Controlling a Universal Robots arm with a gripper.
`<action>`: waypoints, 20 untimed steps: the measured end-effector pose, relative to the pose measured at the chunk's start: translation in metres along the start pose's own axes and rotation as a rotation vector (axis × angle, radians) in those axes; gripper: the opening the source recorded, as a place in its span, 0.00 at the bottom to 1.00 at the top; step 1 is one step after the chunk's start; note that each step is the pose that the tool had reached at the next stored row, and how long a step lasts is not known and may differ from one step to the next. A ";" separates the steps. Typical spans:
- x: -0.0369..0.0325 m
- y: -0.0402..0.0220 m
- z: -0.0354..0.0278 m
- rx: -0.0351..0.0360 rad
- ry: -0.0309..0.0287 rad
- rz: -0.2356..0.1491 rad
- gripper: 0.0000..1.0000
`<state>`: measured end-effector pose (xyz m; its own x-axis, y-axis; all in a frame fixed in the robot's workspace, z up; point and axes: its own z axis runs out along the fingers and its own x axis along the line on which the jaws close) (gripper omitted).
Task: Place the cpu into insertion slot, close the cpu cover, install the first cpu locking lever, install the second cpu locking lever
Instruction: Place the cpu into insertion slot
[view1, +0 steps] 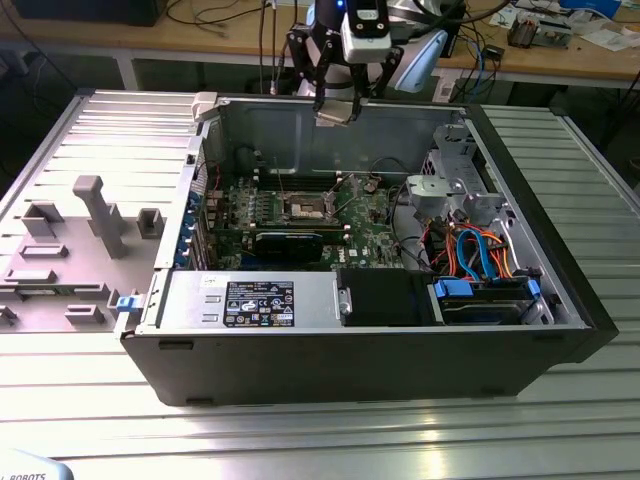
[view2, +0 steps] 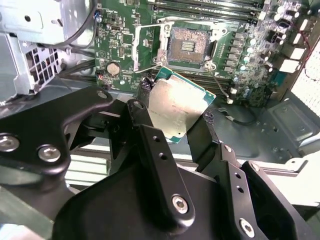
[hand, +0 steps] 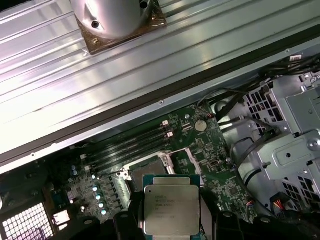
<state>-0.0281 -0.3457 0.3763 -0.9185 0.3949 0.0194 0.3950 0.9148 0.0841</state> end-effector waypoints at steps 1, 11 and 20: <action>0.0000 0.0000 0.0001 -0.0002 -0.0010 0.012 0.54; -0.0001 -0.0002 0.0008 -0.0025 -0.0103 0.123 0.54; -0.0001 -0.0002 0.0008 -0.0024 -0.0106 0.126 0.54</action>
<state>-0.0281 -0.3458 0.3755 -0.8616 0.5072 0.0194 0.5069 0.8579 0.0841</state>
